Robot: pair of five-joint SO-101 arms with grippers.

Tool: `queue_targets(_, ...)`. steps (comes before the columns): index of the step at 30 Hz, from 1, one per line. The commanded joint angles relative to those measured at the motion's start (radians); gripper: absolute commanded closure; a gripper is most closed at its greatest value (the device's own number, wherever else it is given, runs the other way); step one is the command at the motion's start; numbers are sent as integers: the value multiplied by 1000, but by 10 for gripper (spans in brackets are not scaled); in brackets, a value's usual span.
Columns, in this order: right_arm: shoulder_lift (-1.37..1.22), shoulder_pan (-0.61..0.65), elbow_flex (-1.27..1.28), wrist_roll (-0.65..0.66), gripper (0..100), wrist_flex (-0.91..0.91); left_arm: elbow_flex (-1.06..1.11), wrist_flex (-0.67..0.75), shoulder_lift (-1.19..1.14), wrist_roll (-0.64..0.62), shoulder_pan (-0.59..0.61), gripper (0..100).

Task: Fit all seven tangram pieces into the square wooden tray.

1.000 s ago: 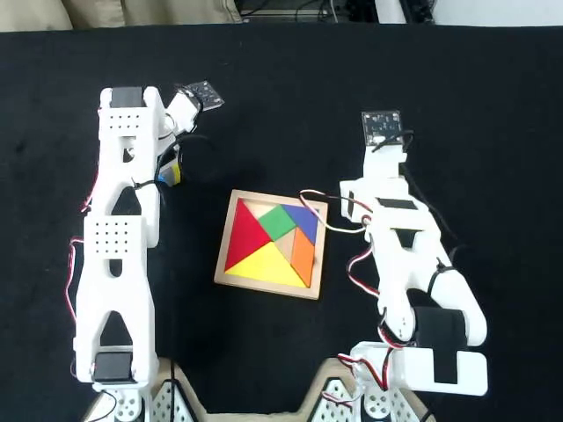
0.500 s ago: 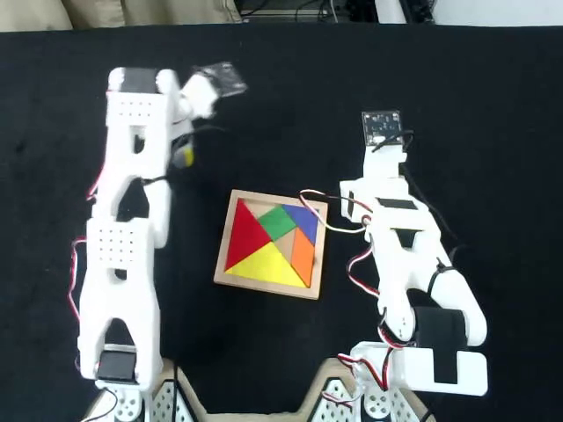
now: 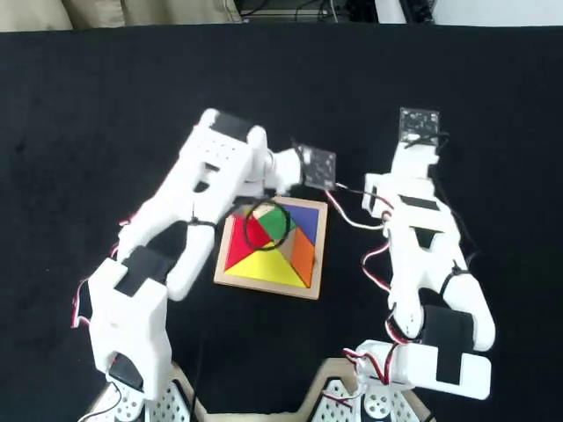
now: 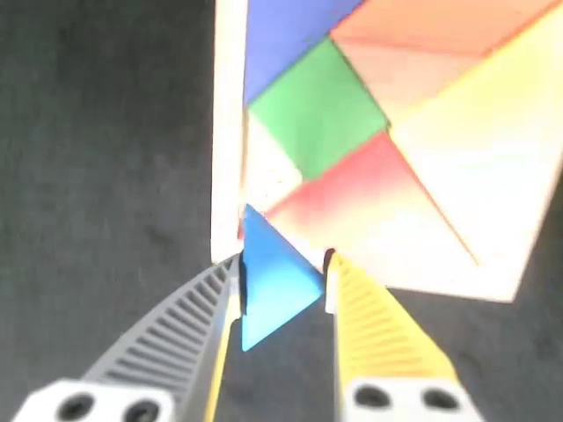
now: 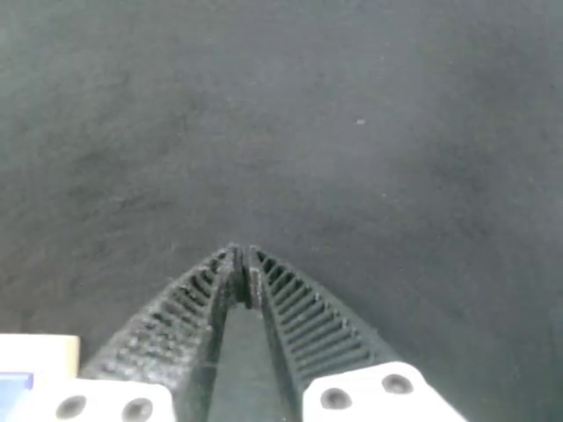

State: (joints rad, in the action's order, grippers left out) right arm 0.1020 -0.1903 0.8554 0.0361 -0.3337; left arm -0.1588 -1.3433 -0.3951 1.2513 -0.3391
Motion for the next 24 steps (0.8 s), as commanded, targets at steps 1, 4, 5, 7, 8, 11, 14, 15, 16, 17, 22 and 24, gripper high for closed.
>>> queue_targets(1, 13, -18, -56, -11, 987, 17, 64, 140, 63, 12, -16, 905)
queue_targets(4, 15, -18, -56, -11, 987, 18, 76, 161, 63, 12, -31, 905)
queue_targets(5, 15, -18, -58, -11, 987, 18, 77, 160, 63, 12, -38, 905)
queue_targets(7, 15, -18, -58, -11, 987, 18, 77, 163, 61, 12, -48, 905)
queue_targets(8, 15, -18, -58, -11, 987, 18, 76, 163, 61, 12, -53, 905)
queue_targets(11, 15, -18, -58, -11, 987, 18, 73, 163, 61, 12, -58, 898)
queue_targets(14, 15, -18, -58, -11, 987, 17, 77, 163, 61, 11, -53, 834)
queue_targets(15, 15, -18, -58, -11, 987, 17, 77, 163, 61, 11, -50, 816)
queue_targets(16, 15, -18, -58, -11, 987, 17, 77, 163, 61, 11, -50, 799)
queue_targets(17, 15, -18, -58, -11, 987, 15, 77, 161, 61, 11, -48, 787)
queue_targets(22, 15, -17, -58, -11, 987, 14, 77, 163, 61, 11, -48, 770)
queue_targets(24, 15, -17, -58, -11, 987, 14, 73, 163, 61, 11, -48, 769)
